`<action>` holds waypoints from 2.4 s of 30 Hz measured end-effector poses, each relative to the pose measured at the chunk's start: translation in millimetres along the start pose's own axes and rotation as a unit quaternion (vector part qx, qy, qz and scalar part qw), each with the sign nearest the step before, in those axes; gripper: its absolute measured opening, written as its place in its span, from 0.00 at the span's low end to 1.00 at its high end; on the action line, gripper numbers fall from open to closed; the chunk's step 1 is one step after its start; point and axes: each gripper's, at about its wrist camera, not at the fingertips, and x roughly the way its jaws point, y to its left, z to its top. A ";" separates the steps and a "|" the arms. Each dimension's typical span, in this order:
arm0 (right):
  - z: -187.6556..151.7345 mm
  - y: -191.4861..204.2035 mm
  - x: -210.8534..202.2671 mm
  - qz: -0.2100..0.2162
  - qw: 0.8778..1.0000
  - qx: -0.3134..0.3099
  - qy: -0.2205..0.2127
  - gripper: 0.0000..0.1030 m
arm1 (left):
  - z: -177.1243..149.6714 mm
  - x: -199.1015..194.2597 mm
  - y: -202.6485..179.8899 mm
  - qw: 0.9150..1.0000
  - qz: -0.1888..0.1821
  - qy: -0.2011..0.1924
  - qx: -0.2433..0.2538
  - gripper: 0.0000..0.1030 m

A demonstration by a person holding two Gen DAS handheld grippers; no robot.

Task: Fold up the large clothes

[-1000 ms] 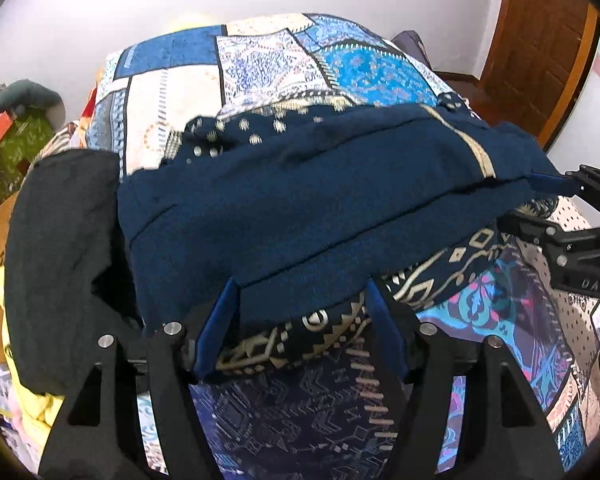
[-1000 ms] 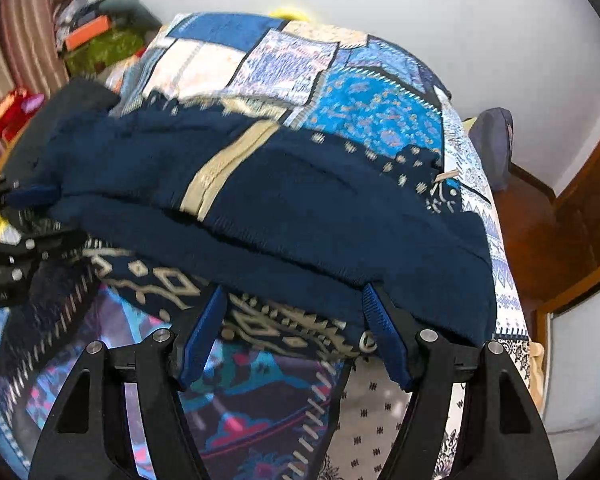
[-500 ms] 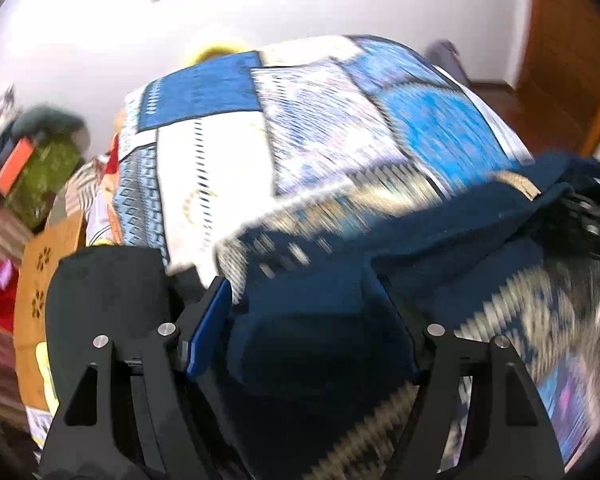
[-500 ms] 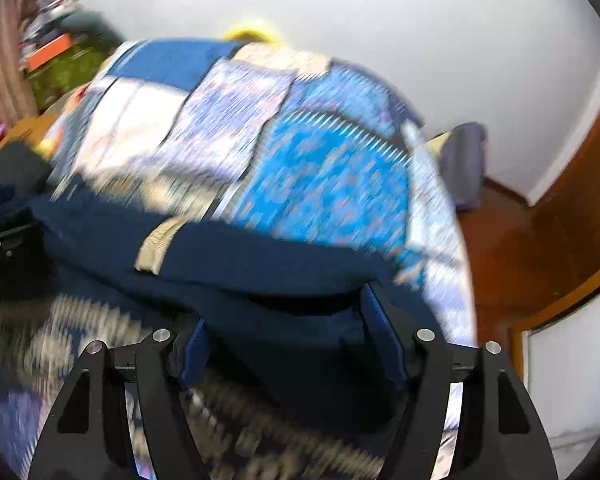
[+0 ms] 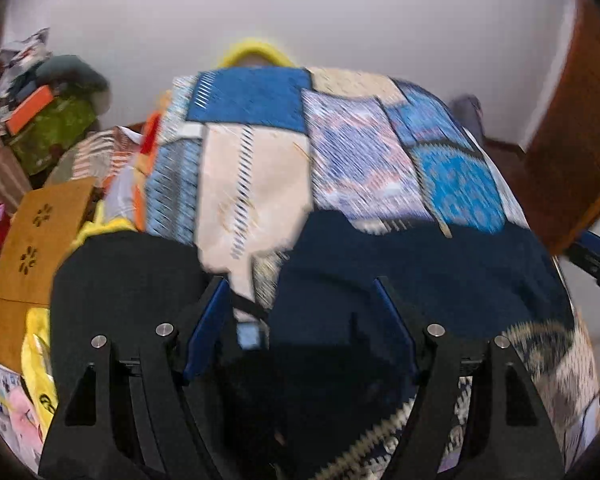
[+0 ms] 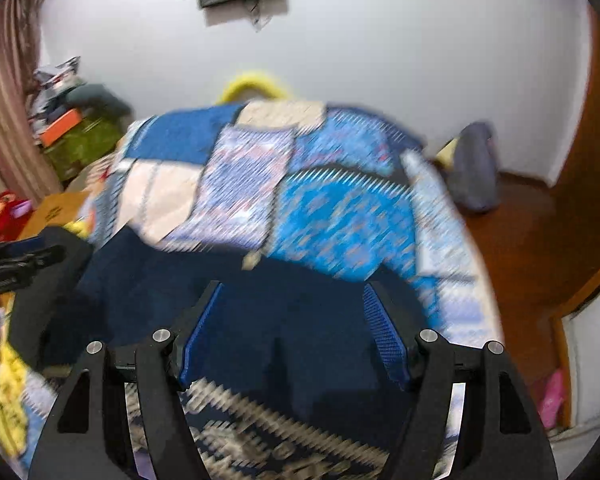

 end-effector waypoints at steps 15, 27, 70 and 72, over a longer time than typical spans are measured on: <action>-75.1 -13.6 25.4 0.051 0.995 0.060 0.062 0.75 | -84.8 38.0 -68.1 0.999 -0.030 0.024 0.020 0.72; -96.1 -5.6 -2.4 -0.009 0.998 0.006 0.054 0.75 | -115.2 2.3 -48.3 1.000 -0.005 0.005 0.009 0.74; -104.9 -8.5 -39.8 -0.036 0.999 0.012 0.039 0.75 | -109.8 30.2 -22.8 0.941 -0.095 -0.008 -0.326 0.13; -99.9 -6.7 -48.9 -0.047 0.998 0.004 0.034 0.75 | -92.6 13.6 -35.3 0.959 -0.076 -0.023 -0.272 0.11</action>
